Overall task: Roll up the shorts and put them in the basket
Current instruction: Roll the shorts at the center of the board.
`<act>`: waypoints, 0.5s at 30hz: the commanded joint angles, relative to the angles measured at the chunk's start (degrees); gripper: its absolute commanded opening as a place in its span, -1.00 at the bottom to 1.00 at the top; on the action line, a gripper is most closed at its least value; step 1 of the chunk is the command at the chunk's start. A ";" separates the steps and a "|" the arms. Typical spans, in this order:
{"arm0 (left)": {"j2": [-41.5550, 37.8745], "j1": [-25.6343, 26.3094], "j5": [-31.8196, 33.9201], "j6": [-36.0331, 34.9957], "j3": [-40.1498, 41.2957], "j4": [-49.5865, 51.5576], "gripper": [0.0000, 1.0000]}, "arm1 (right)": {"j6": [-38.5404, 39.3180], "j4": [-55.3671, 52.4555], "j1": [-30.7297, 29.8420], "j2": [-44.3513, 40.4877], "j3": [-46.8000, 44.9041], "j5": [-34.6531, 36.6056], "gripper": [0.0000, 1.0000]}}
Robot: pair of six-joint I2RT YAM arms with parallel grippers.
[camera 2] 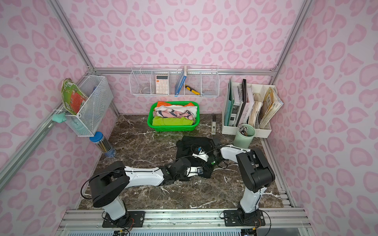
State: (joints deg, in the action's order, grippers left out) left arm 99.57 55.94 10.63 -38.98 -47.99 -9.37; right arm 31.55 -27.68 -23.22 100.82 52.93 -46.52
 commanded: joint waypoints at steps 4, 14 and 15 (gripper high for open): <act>-0.02 -0.46 -0.74 5.29 -1.49 11.97 -0.87 | -4.79 3.37 2.50 -2.09 -0.61 3.79 1.00; -4.28 -1.54 -4.96 8.61 -3.72 20.82 -0.99 | -16.11 12.94 10.03 -12.26 -2.51 14.82 1.00; -4.41 -1.79 -5.72 8.97 -4.32 22.03 -1.00 | -16.87 14.09 10.84 -13.96 -3.07 15.91 1.00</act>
State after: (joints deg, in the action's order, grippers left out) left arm 95.72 54.52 7.97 -31.86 -51.35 5.63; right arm 19.35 -18.81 -13.89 89.84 50.61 -34.89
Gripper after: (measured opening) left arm 0.139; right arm 0.998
